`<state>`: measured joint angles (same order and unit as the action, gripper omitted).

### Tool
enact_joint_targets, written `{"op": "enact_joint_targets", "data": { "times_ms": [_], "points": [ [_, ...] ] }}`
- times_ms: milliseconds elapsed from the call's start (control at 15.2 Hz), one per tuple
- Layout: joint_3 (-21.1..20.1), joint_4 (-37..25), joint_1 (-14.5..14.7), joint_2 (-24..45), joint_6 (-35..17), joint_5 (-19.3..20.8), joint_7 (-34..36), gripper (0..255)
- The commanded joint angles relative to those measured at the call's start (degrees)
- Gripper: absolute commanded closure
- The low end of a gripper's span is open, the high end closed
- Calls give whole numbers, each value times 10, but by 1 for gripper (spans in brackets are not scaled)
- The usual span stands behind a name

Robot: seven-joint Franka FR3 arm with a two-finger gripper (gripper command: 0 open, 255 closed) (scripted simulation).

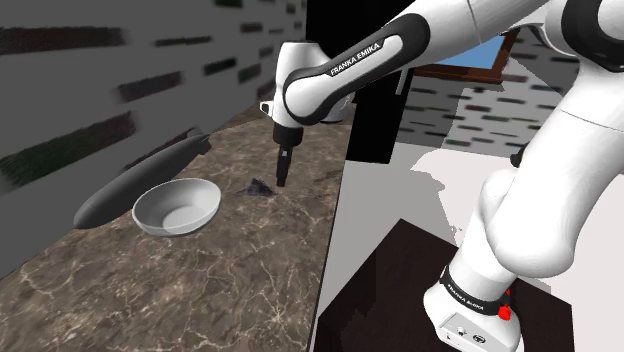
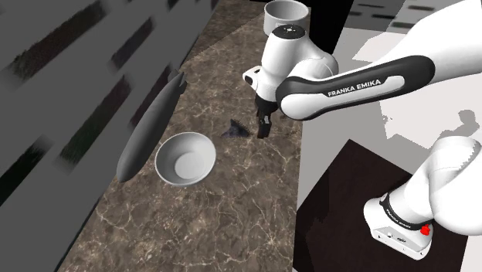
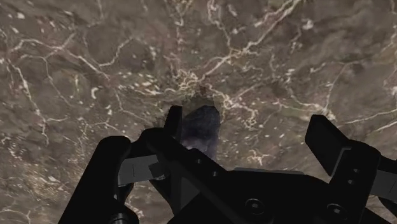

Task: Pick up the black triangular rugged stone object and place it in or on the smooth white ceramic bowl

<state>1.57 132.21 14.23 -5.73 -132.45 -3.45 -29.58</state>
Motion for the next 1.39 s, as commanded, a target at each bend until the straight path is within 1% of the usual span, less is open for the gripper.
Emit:
{"op": "enact_joint_targets", "data": {
  "times_ms": [0,132,594,660,1254,1320],
  "points": [
    [1,5,0,11,-16,-1,-3,0],
    [0,8,0,19,-28,-2,-4,0],
    [0,8,0,19,-28,-2,-4,0],
    [0,8,0,19,-28,-2,-4,255],
    [0,8,0,19,-28,-2,-4,255],
    [0,8,0,19,-28,-2,-4,0]
  ]
}}
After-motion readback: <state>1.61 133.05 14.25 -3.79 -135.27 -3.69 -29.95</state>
